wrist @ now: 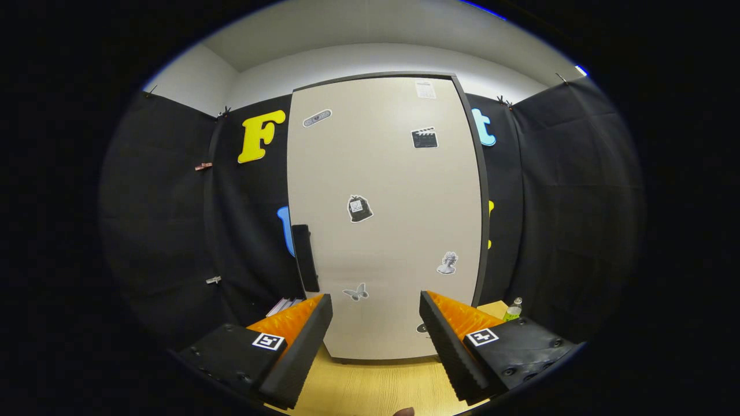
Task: Open the shoe cabinet door, grab the shoes and put them into the shoe cabinet, then close the shoe cabinet door.
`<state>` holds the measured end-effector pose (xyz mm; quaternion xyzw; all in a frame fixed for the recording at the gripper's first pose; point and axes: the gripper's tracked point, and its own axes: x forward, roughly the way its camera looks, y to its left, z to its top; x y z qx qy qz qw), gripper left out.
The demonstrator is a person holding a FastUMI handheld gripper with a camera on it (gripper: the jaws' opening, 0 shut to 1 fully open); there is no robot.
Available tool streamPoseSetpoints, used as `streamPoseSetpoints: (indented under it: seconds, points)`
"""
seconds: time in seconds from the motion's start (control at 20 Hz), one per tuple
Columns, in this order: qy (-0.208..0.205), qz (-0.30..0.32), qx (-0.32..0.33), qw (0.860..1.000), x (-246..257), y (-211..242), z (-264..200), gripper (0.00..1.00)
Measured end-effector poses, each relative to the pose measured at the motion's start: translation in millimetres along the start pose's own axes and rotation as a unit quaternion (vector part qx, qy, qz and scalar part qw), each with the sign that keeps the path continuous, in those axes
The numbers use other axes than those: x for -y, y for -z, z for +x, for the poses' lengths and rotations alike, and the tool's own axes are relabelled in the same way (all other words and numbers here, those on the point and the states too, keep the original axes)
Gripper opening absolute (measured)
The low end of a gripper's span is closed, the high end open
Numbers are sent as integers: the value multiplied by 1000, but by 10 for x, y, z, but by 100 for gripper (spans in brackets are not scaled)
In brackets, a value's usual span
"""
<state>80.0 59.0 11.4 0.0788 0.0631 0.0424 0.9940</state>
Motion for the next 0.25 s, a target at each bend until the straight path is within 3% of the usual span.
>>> streamPoseSetpoints:
  seconds: [0.25]
  points:
    - [0,-1,-1,1000,-7,5,6,98]
